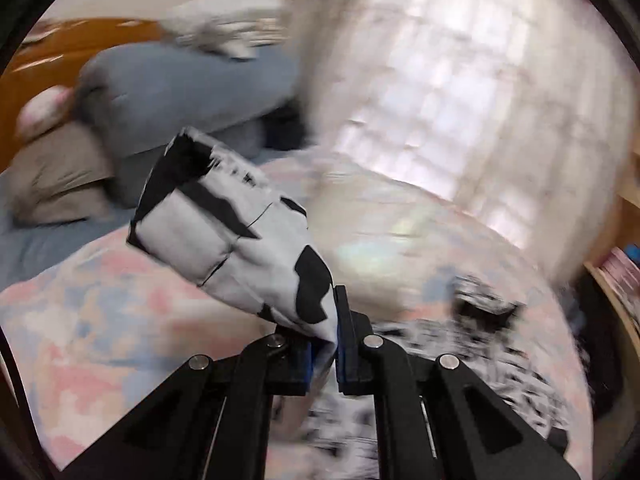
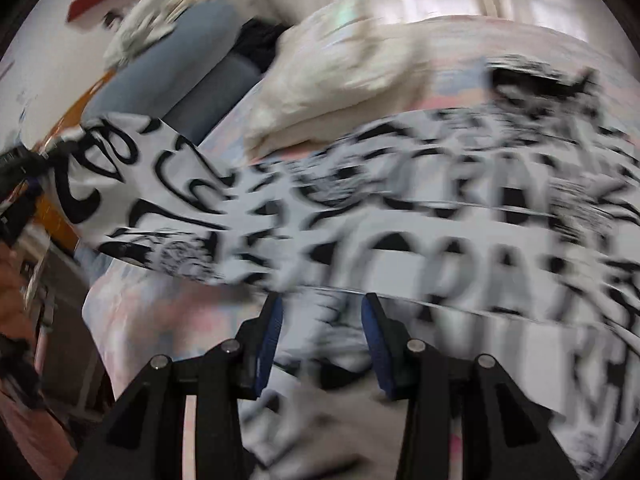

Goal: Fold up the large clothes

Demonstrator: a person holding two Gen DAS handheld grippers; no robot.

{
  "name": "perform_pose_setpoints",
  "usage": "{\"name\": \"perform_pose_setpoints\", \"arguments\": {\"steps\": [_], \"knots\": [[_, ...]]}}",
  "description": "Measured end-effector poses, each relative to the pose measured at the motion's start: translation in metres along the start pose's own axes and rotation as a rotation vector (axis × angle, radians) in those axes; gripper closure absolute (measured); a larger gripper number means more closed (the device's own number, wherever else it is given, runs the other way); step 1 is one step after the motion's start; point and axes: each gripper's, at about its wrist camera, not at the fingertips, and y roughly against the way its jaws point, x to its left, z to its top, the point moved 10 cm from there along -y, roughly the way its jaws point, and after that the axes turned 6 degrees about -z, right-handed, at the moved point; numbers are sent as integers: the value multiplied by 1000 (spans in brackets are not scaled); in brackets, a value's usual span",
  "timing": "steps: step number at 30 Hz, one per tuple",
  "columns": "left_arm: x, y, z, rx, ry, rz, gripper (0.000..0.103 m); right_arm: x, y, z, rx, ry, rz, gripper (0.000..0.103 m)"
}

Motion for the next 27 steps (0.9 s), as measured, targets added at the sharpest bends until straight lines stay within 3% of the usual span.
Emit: {"name": "perform_pose_setpoints", "arguments": {"steps": [3,7,9,11,13,17,19,23,27], "knots": [[-92,-10,-12,53,-69,-129,97,-65,35,-3,-42,-100,-57,61],[-185,-34,-59,154,-165,-217,91,-144,76,-15,-93,-230,-124,61],[-230,-50,-101,226,-248,-250,78,-182,93,-25,-104,-288,-156,61],[-258,-62,-138,281,-325,-255,53,-210,103,-36,-101,-342,-174,61],[-276,-73,-178,334,-399,-236,39,-230,110,-48,-96,-389,-175,58],[-282,-78,-225,405,-454,-203,38,-252,119,-68,-93,-452,-159,48],[-271,-80,-229,418,-448,-186,38,-253,116,-69,-94,-469,-140,43],[-243,-85,-215,397,-408,-130,27,-248,110,-65,-83,-467,-96,43],[-206,-86,-191,368,-368,-73,26,-232,102,-42,-79,-424,-61,43]]}}
